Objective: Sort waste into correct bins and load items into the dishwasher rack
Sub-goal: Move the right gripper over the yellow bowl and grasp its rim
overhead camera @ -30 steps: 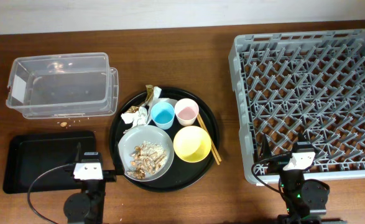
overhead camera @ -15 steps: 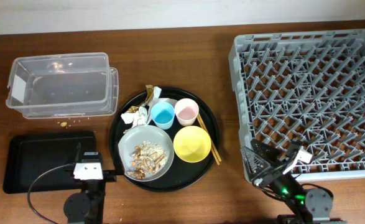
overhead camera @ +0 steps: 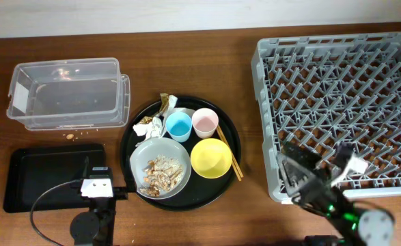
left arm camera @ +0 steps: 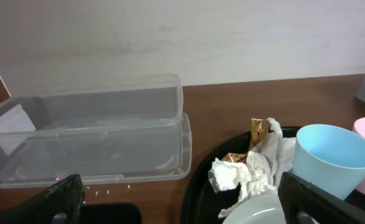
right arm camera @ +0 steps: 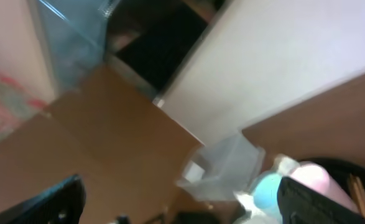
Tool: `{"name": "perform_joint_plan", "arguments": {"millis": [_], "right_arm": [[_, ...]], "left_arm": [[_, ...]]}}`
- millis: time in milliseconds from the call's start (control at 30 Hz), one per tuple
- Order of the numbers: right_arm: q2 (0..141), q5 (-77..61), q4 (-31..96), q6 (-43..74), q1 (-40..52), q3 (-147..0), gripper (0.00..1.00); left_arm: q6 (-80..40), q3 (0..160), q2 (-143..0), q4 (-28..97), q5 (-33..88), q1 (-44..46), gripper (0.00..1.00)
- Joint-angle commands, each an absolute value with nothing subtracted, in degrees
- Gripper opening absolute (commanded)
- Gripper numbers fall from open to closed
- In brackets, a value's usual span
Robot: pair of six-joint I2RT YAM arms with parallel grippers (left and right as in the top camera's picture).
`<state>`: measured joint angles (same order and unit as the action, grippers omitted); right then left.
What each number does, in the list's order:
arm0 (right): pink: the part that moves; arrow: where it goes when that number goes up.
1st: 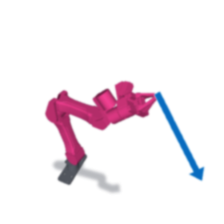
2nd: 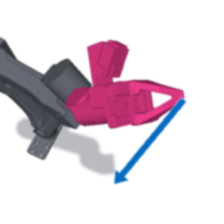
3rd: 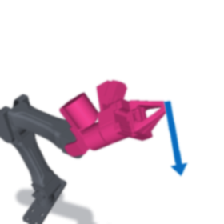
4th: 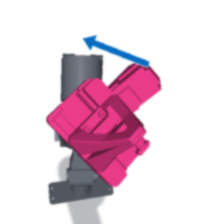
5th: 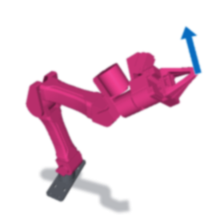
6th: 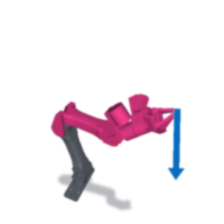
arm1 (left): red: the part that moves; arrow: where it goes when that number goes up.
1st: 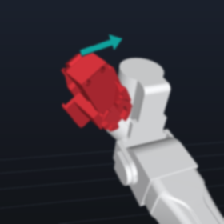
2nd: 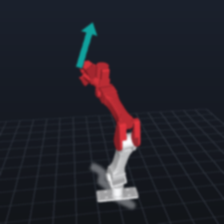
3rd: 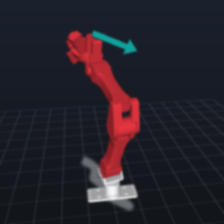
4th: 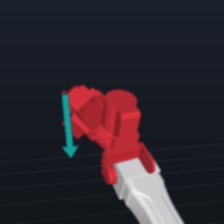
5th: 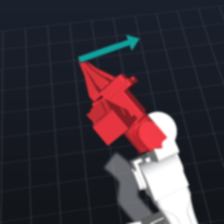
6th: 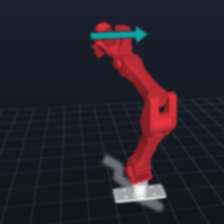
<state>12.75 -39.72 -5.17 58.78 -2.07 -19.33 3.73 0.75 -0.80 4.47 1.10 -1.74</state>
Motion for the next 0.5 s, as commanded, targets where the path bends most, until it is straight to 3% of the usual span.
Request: {"name": "perform_joint_plan", "arguments": {"millis": [0, 100, 167, 300, 400, 467], "right_arm": [[25.52, -46.04, 5.48, 41.19, -2.26, -33.3, 0.99], [37.06, -55.46, 17.41, 27.03, -0.67, -45.54, 0.98], [44.16, -52.6, 29.65, 18.02, 3.81, -54.33, 0.98], [54.0, -26.89, 45.5, 12.93, 19.14, -65.58, 0.99], [61.89, -2.61, 50.89, 21.5, 33.41, -70.43, 0.99], [68.2, 5.69, 52.36, 25.91, 40.69, -73.01, 0.99]], "left_arm": [[4.84, 0.49, -0.36, 4.58, 1.76, -1.5, 0.99], [4.84, 0.47, -0.36, 4.6, 1.76, -1.5, 0.99], [4.84, 0.47, -0.36, 4.58, 1.76, -1.5, 0.99], [4.84, 0.49, -0.36, 4.58, 1.76, -1.5, 0.99], [4.84, 0.47, -0.36, 4.58, 1.76, -1.5, 0.99], [4.84, 0.49, -0.36, 4.6, 1.76, -1.5, 0.99]]}}
